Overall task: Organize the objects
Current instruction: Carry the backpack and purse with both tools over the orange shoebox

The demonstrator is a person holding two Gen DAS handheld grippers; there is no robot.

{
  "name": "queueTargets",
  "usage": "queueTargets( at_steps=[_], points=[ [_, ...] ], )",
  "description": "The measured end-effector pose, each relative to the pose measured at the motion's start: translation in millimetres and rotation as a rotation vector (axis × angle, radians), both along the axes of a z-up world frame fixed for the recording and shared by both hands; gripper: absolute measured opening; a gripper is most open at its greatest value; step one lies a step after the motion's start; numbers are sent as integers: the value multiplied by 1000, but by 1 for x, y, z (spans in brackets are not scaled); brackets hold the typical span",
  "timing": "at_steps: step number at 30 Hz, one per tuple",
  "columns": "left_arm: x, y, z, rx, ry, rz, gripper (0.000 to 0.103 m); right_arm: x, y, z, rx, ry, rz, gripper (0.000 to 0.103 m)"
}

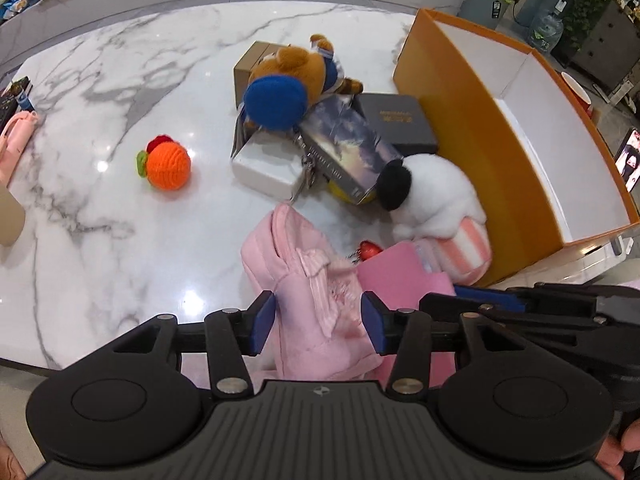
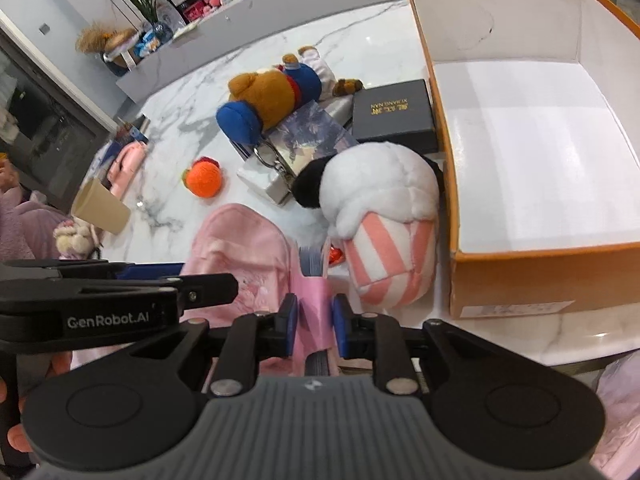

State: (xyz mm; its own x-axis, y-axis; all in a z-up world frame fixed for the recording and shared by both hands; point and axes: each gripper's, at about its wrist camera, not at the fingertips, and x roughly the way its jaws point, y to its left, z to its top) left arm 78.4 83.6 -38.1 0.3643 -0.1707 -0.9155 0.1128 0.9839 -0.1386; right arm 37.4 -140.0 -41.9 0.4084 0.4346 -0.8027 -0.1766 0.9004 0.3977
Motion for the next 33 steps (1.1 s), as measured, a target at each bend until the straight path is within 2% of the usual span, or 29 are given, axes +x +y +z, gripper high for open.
queueTargets(
  at_steps=[3,6,7,8,9,11,15,20,25,30,33],
  points=[
    [0,6,-4,-11,12,10,52,2,1,-3,-7,0,1,29],
    [3,9,-9,1,24,29,52,5,4,-3,-23,-3,8,30],
    [4,9,-11,7,22,32,48,6,6,-3,-32,-8,15,30],
    [4,9,-11,17,16,34,38,6,9,-3,-43,-15,23,28],
    [4,8,-12,37,4,37,34,5,11,-2,-60,-26,28,21],
    [2,8,-11,36,-13,35,24,4,13,-1,-78,-42,40,21],
    [-4,5,0,45,-59,18,18,-1,15,5,-87,-60,51,19],
    [-17,-4,32,80,-149,-13,16,-11,19,26,-109,-123,96,17],
    [-25,-21,77,74,-244,-55,16,-15,4,61,-54,-190,94,16],
    [-21,-52,118,40,-347,-101,16,-17,-29,107,-32,-295,20,16],
    [-12,-79,132,28,-389,-148,16,-18,-53,134,-17,-373,-57,16]
  ],
)
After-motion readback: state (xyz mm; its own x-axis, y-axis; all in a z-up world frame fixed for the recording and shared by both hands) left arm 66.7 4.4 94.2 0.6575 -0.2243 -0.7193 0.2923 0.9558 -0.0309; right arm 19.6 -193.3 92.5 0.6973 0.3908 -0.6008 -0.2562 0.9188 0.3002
